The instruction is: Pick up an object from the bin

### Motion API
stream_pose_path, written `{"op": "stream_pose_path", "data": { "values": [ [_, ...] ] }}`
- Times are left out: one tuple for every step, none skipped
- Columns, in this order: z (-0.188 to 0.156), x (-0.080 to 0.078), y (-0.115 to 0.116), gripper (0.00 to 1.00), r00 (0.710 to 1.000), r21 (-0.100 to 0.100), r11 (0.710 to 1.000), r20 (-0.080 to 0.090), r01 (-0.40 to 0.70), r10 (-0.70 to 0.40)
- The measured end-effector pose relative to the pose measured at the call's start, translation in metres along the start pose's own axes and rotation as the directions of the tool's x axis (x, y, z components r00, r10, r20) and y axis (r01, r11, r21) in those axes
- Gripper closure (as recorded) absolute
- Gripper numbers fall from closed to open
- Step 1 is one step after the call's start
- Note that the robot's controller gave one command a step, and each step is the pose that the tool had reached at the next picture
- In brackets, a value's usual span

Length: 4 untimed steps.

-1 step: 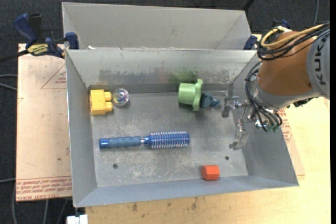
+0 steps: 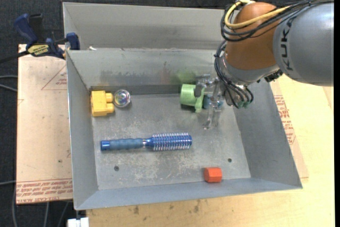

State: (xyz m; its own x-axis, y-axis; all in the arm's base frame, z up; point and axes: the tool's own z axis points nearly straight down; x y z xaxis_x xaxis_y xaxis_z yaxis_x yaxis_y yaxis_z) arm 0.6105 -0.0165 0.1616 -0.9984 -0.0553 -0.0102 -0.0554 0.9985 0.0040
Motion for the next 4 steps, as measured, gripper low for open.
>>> {"op": "stream_pose_path", "data": {
  "values": [
    [0.088, 0.027, 0.067, 0.00, 0.925, -0.005, 0.926, -0.014, 0.379, -0.379],
    [0.086, 0.025, 0.063, 1.00, 0.926, 0.001, 0.926, -0.011, 0.376, -0.376],
    [-0.062, -0.031, 0.060, 1.00, 0.817, 0.004, 0.817, 0.001, 0.577, -0.577],
    [-0.058, -0.029, 0.060, 0.00, 0.817, -0.002, 0.817, -0.006, 0.576, -0.576]
  ]
}}
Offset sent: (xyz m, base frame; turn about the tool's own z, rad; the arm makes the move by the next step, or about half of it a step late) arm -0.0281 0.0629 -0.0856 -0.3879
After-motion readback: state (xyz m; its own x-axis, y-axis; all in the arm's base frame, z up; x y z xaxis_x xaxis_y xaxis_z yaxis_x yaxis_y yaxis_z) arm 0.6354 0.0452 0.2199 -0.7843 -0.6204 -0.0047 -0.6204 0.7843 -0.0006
